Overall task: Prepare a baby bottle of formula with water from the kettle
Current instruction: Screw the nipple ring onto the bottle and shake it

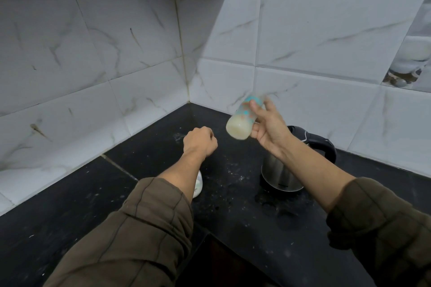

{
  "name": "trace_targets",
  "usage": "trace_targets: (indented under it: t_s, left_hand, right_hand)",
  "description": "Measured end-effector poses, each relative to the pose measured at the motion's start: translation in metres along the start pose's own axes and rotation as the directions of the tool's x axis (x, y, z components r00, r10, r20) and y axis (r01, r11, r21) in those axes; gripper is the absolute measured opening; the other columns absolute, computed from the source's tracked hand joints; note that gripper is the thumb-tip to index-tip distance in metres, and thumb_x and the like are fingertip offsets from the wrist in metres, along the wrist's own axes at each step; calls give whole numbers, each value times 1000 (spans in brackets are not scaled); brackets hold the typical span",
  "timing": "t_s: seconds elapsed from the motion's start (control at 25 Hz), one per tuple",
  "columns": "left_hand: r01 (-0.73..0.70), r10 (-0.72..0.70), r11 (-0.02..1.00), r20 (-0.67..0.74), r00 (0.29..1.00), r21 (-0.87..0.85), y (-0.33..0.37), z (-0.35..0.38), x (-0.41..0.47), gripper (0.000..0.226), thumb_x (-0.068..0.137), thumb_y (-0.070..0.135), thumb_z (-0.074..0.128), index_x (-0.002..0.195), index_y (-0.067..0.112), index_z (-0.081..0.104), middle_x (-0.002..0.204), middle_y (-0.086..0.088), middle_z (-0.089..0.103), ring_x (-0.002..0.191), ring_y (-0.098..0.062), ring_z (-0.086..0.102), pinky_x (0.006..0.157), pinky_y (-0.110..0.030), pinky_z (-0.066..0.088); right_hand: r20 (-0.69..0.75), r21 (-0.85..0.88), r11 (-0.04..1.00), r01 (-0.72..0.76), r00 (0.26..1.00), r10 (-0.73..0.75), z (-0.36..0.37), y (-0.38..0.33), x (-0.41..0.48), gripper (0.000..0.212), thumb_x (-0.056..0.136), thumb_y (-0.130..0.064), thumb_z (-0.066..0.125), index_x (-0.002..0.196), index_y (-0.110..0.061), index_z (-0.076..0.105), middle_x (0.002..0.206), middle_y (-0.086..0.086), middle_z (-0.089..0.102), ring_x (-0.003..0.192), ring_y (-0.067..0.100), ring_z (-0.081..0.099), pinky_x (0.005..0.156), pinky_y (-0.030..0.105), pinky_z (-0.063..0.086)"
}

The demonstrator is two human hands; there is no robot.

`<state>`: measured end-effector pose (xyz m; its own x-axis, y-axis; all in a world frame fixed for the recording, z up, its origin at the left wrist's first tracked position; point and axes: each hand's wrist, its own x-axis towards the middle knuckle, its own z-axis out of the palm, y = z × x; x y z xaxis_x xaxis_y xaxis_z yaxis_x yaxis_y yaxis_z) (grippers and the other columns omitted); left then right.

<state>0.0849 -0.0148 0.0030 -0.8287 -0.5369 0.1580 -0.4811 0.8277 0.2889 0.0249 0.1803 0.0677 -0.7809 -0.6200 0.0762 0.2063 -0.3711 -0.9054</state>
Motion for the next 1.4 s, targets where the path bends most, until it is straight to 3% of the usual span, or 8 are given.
trace_targets:
  t_s: [0.08,0.24,0.44,0.64,0.8,0.92,1.12,1.4]
  left_hand:
    - [0,0,1000,4,1000,4,-1,0,0,26,98,27,53,111,21,75,97,-3,75,90,-27,69,79,-38,54]
    - [-12,11,999,27,1000,44,1,-3,-1,18,98,28,58,106,18,71,85,0,63,76,-22,59,70,-34,48]
    - [-2,2,1000,7,1000,13,-3,-4,-3,26,99,28,54,113,20,74,97,-3,74,88,-25,68,75,-36,51]
    - [10,-10,1000,1,1000,17,-4,-4,-3,26,100,32,56,114,21,74,100,-4,74,83,-23,64,72,-35,49]
    - [17,-17,1000,7,1000,4,-7,-2,-4,27,99,28,54,117,21,74,104,-4,75,95,-27,70,80,-38,56]
    - [10,-10,1000,21,1000,1,-6,2,-6,26,100,28,55,116,22,74,104,-3,75,95,-25,70,76,-36,54]
    - [13,-13,1000,26,1000,-7,-4,10,-11,27,99,30,55,116,24,74,105,-2,75,97,-26,70,78,-37,55]
    - [47,-47,999,37,998,0,-18,18,-16,27,100,27,53,114,24,75,105,-4,76,100,-28,71,79,-36,52]
  right_hand:
    - [-22,75,994,77,997,-75,3,-3,1,72,93,-24,73,155,-27,37,126,10,70,106,31,73,81,49,63]
    - [384,-155,985,70,923,-6,7,-2,-14,68,100,-11,62,157,-36,34,131,25,66,120,39,65,98,61,55]
    - [121,32,996,81,989,-84,11,-5,-9,79,91,-20,72,158,-33,33,145,28,56,121,36,66,89,52,61]
    - [343,-225,974,7,937,73,5,7,-19,75,95,-14,68,158,-35,33,128,26,68,115,38,68,90,53,61]
    - [68,-176,982,64,996,-52,1,9,-9,87,89,-17,77,159,-40,30,131,16,69,118,31,70,91,52,61]
    - [3,-494,866,71,997,-80,-9,38,-8,90,87,-14,83,158,-37,31,119,9,75,109,22,74,92,43,61]
    - [-71,-759,650,-45,997,-15,-29,96,-9,74,65,-34,92,125,-34,49,116,-2,71,106,18,71,97,47,58]
    - [-79,-931,348,-107,992,94,-51,123,-16,70,75,-26,92,122,-28,41,121,0,61,107,20,63,93,43,57]
